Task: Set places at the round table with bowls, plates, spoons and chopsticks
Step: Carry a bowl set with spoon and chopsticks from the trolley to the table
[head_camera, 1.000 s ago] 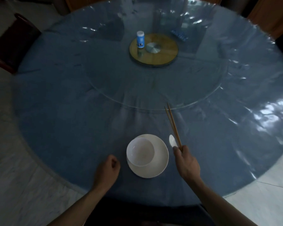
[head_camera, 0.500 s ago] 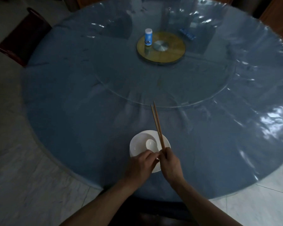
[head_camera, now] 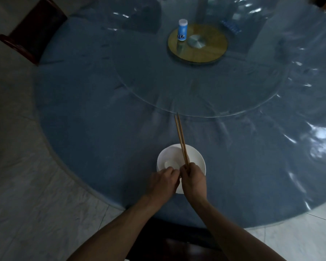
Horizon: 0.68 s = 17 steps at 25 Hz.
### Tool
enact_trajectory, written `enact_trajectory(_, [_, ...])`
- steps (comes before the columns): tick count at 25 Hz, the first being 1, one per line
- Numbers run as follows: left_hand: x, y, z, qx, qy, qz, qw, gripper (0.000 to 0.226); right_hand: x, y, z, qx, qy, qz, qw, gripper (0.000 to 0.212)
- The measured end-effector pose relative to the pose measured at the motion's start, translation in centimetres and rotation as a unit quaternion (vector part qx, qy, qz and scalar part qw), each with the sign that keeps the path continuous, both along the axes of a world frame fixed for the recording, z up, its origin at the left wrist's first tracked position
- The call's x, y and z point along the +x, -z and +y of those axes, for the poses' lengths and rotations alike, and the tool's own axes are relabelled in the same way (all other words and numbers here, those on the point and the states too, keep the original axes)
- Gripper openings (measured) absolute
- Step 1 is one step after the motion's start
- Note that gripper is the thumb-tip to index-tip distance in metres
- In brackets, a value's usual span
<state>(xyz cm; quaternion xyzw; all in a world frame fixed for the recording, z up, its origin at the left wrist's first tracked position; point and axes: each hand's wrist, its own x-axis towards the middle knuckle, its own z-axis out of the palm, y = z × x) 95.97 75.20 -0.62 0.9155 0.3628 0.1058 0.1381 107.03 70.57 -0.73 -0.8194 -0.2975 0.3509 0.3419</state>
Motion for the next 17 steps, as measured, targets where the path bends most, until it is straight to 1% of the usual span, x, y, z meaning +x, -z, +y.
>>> enact_trajectory(2, [0.0,0.3,0.2,-0.025,-0.007,0.0,1.0,0.008,-0.2,0.3,0.1,0.006,0.003,-0.028,1.0,0.02])
enact_trajectory(4, [-0.2,0.6,0.4,-0.064,-0.014,0.008,0.998,0.018,-0.2,0.5,0.2,0.009,-0.008,-0.048,0.999,0.021])
enact_trajectory(6, [-0.4,1.0,0.8,-0.068,-0.011,0.014,0.998,0.024,-0.1,0.6,0.1,0.016,-0.017,-0.061,0.998,0.021])
enact_trajectory(9, [-0.5,1.6,1.2,-0.063,0.001,0.031,0.997,0.022,0.0,0.5,-0.1,0.017,-0.01,-0.069,0.997,0.024])
enact_trajectory(11, [-0.6,2.0,1.4,-0.062,0.011,0.025,0.998,0.017,0.3,0.4,-0.5,0.012,0.007,-0.081,0.997,0.026])
enact_trajectory(13, [-0.5,2.2,1.6,-0.053,0.013,0.035,0.998,0.014,1.1,0.3,-1.0,0.026,0.044,-0.078,0.996,0.023])
enact_trajectory(15, [-0.6,2.5,1.9,-0.052,0.013,0.044,0.998,0.012,2.4,0.3,-1.7,0.039,0.082,-0.071,0.993,0.022])
enact_trajectory(17, [-0.5,2.4,2.4,-0.064,0.009,0.047,0.997,0.015,3.6,0.4,-2.4,0.035,0.093,-0.061,0.993,0.023])
